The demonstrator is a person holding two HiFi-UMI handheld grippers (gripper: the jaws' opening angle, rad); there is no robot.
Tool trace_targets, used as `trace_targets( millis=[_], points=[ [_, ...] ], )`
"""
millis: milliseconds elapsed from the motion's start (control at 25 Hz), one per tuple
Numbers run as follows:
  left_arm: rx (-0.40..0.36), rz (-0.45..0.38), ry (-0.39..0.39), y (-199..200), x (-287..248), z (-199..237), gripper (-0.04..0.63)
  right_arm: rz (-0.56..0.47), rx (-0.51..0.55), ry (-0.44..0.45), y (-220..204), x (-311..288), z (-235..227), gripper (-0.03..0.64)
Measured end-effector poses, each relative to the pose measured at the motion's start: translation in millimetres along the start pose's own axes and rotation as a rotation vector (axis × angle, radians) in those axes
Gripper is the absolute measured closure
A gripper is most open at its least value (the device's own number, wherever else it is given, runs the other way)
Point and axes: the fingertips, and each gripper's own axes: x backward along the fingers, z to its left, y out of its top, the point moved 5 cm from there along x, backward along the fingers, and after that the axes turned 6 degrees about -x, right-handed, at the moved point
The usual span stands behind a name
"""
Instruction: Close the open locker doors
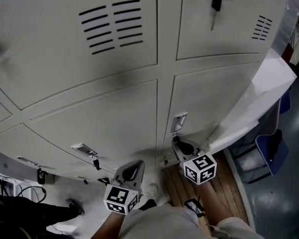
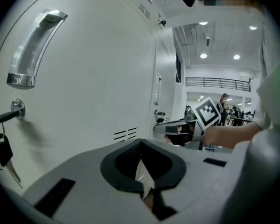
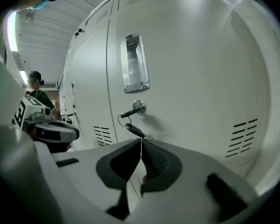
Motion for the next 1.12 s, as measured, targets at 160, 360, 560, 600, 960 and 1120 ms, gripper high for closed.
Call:
trace_targets(
  millis=[160, 360, 560, 600, 960, 1120],
  points=[
    [0.002, 0.003, -0.004, -2, 1, -4, 0.581, 0.005, -0.007, -0.004, -4, 5, 1, 0.589],
    [0.002, 0.006, -0.008, -4, 4, -12, 0.581, 0.006, -0.013, -0.007, -10, 14, 4, 0.589],
    [0.001, 0.01, -0.015, -6, 8, -19, 0.581, 0.009, -0.025, -0.015, -19, 26, 7, 0.589],
    [0.001, 0.01, -0.017, -6, 9, -21, 0.581, 0.009, -0.028, -0.018, -21, 29, 8, 0.589],
    [-0.015, 0.012, -0.065, -9, 8, -45, 0.581, 0.009, -0.062, -0.04, -41, 62, 21, 0.589],
    [-0.024, 0.013, -0.086, -9, 9, -57, 0.581, 0.007, -0.08, -0.044, -50, 79, 31, 0.589]
  ],
)
